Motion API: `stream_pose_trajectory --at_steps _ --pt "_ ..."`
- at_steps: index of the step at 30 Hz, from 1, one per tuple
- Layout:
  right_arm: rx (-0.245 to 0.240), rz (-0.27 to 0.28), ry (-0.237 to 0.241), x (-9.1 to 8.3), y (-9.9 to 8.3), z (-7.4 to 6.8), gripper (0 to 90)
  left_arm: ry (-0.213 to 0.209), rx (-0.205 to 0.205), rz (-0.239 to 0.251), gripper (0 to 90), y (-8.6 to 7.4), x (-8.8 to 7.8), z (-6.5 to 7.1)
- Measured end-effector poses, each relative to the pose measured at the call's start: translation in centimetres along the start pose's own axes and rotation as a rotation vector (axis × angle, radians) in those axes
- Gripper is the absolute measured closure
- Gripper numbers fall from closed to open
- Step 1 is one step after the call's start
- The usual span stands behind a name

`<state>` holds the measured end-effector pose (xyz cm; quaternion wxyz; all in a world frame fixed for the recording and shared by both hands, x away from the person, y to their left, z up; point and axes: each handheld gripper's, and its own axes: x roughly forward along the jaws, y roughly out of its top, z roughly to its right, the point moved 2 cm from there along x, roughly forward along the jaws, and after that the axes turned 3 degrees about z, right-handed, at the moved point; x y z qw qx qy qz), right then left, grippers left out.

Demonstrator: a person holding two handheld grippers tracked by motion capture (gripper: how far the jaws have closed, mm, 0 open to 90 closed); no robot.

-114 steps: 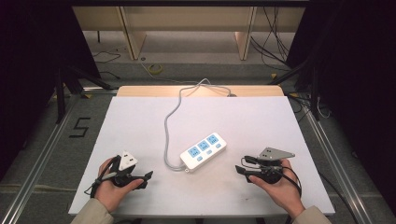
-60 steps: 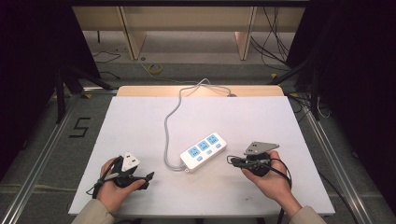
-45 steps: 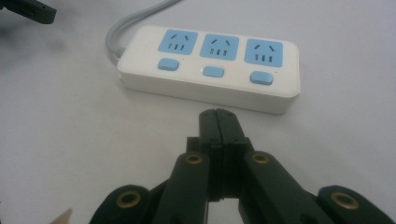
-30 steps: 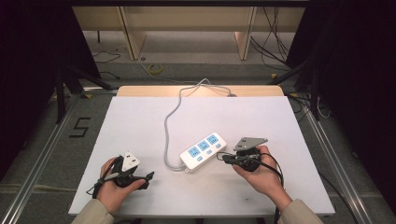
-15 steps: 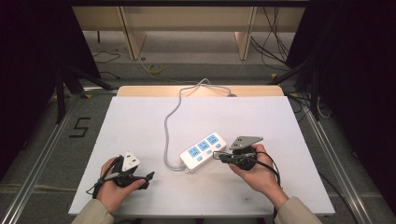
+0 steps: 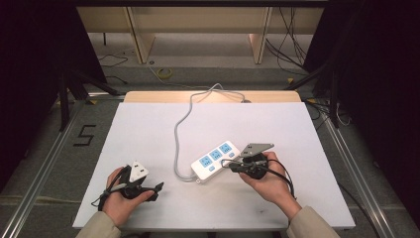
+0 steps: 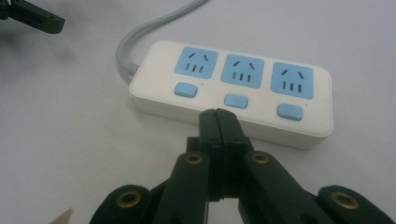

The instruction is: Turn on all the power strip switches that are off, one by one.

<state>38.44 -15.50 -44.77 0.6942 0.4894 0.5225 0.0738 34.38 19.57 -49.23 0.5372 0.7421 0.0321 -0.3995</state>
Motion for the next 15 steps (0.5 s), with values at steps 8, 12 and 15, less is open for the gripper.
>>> stream_pose_trajectory --at_steps 8,12,15 --pt "0.0 -0.006 0.003 0.6 0.6 -0.2 90.0 0.001 0.003 0.001 15.7 0.0 0.0 0.0" --pt "-0.004 -0.01 0.008 0.9 0.8 -0.3 90.0 0.002 0.004 0.001 15.7 0.0 0.0 0.0" --pt "-0.006 -0.013 0.012 1.1 1.1 -0.4 90.0 0.002 0.005 0.002 15.7 0.0 0.0 0.0"
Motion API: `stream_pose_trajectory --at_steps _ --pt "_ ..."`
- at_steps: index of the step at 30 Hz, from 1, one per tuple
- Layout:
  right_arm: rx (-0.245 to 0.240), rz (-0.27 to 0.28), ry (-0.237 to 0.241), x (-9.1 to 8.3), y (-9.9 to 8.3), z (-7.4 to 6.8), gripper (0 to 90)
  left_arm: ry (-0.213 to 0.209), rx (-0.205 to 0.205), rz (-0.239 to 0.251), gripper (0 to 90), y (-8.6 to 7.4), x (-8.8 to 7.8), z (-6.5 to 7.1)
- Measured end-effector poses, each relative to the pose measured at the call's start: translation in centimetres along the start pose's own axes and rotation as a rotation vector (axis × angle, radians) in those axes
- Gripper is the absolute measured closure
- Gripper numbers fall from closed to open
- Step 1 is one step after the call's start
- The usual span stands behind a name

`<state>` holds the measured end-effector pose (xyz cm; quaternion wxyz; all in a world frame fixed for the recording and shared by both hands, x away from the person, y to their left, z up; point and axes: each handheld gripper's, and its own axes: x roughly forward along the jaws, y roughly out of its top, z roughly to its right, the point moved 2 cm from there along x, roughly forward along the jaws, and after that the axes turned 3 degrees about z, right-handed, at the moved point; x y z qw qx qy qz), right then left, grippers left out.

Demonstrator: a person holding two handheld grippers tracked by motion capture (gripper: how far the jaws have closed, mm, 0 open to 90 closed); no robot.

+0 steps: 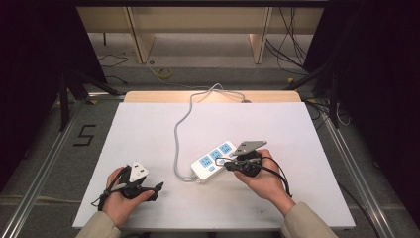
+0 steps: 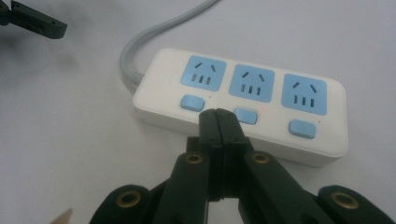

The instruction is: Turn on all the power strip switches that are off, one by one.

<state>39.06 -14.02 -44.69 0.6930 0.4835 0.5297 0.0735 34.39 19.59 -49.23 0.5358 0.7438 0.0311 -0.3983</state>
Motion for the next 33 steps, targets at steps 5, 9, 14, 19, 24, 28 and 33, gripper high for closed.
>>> stream_pose_trajectory --at_steps 5,9,14,19,24,28,33 --pt "-0.003 -0.005 0.006 0.4 0.3 -0.1 90.0 0.0 0.0 -0.001 15.7 0.0 0.0 0.0" --pt "-0.004 -0.012 0.008 0.8 0.4 -0.2 90.0 0.001 -0.004 0.003 15.7 0.0 0.1 0.1" --pt "-0.011 -0.019 0.012 1.1 0.7 -0.3 90.0 -0.001 -0.004 0.003 15.7 0.0 0.1 0.1" --pt "-0.015 -0.024 0.017 1.4 1.1 -0.4 90.0 -0.001 -0.004 0.004 15.7 0.0 0.1 0.1" --pt "-0.023 -0.027 0.017 1.7 1.3 -0.5 90.0 -0.001 -0.003 0.005 15.8 0.0 0.1 0.1" --pt "-0.024 -0.031 0.016 1.9 1.5 -0.5 90.0 0.0 -0.006 0.007 15.7 0.0 0.1 0.1" --pt "-0.028 -0.035 0.021 2.1 1.8 -0.6 90.0 0.001 -0.003 0.006 15.8 0.0 0.1 0.0"
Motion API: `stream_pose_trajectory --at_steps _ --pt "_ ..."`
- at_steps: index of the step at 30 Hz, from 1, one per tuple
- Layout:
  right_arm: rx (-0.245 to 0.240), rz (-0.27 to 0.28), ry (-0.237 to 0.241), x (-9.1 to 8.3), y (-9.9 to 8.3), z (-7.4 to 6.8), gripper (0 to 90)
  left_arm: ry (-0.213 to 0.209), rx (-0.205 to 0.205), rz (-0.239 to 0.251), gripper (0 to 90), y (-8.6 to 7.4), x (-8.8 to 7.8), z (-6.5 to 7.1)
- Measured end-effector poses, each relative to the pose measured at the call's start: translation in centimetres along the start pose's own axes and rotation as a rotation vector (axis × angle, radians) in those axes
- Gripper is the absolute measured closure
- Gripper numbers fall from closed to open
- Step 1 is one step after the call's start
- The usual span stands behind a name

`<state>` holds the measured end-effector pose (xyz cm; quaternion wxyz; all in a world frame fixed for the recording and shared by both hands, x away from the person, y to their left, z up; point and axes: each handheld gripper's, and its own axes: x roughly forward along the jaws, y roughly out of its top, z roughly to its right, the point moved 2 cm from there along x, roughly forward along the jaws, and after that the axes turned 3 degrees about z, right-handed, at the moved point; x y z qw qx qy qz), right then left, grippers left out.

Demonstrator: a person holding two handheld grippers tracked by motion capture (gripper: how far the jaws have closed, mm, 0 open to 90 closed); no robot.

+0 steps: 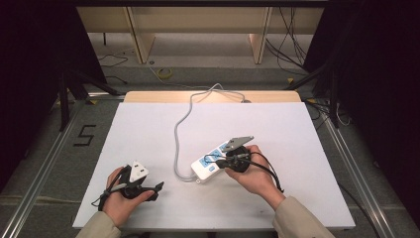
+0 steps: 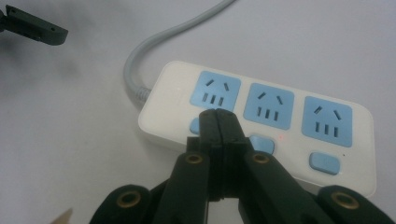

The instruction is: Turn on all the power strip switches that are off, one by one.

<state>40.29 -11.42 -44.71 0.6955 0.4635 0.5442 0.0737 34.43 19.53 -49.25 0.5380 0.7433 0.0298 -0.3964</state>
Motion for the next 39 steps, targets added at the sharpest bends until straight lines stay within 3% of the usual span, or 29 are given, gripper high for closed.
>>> stream_pose_trajectory --at_steps 34,39 --pt "-0.025 -0.061 0.018 2.2 0.9 -0.3 90.0 0.001 0.005 0.002 15.7 0.0 0.0 0.0" --pt "-0.008 -0.068 0.017 2.5 1.0 -0.4 90.0 0.001 0.006 0.001 15.7 0.1 0.0 0.0"
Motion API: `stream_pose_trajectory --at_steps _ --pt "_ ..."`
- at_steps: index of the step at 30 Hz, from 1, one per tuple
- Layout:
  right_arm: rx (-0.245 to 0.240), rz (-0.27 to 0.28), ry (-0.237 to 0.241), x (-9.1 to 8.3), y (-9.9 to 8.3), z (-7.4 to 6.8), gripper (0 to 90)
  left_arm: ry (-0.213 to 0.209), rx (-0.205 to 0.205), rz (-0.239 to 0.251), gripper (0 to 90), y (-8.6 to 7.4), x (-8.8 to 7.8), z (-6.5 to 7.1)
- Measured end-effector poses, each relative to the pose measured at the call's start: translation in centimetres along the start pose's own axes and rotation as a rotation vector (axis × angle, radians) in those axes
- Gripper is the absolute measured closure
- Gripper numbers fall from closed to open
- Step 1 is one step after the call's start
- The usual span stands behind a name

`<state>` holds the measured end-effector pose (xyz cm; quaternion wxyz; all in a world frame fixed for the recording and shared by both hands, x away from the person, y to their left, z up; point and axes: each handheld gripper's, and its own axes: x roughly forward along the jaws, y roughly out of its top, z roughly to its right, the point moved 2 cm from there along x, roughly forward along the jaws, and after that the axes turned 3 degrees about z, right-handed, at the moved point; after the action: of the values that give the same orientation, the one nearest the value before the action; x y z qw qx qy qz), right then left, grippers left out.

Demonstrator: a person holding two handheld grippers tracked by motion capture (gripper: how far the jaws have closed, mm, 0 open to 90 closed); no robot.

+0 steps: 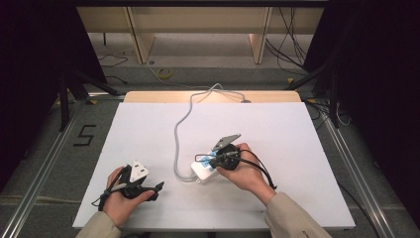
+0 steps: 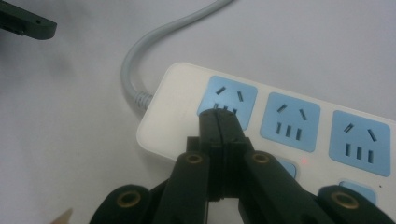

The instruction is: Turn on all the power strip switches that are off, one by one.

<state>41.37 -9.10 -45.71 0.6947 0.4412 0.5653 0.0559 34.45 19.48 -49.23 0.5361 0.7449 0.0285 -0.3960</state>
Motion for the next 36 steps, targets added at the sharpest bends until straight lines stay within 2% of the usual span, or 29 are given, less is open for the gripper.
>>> stream_pose_trajectory --at_steps 4,36 --pt "-0.013 -0.006 0.004 0.2 0.0 0.0 90.0 0.0 0.0 0.001 15.7 0.0 0.0 0.0" --pt "-0.023 -0.058 0.003 1.1 0.2 -0.1 90.0 0.002 0.003 0.004 15.7 0.0 0.0 0.0"
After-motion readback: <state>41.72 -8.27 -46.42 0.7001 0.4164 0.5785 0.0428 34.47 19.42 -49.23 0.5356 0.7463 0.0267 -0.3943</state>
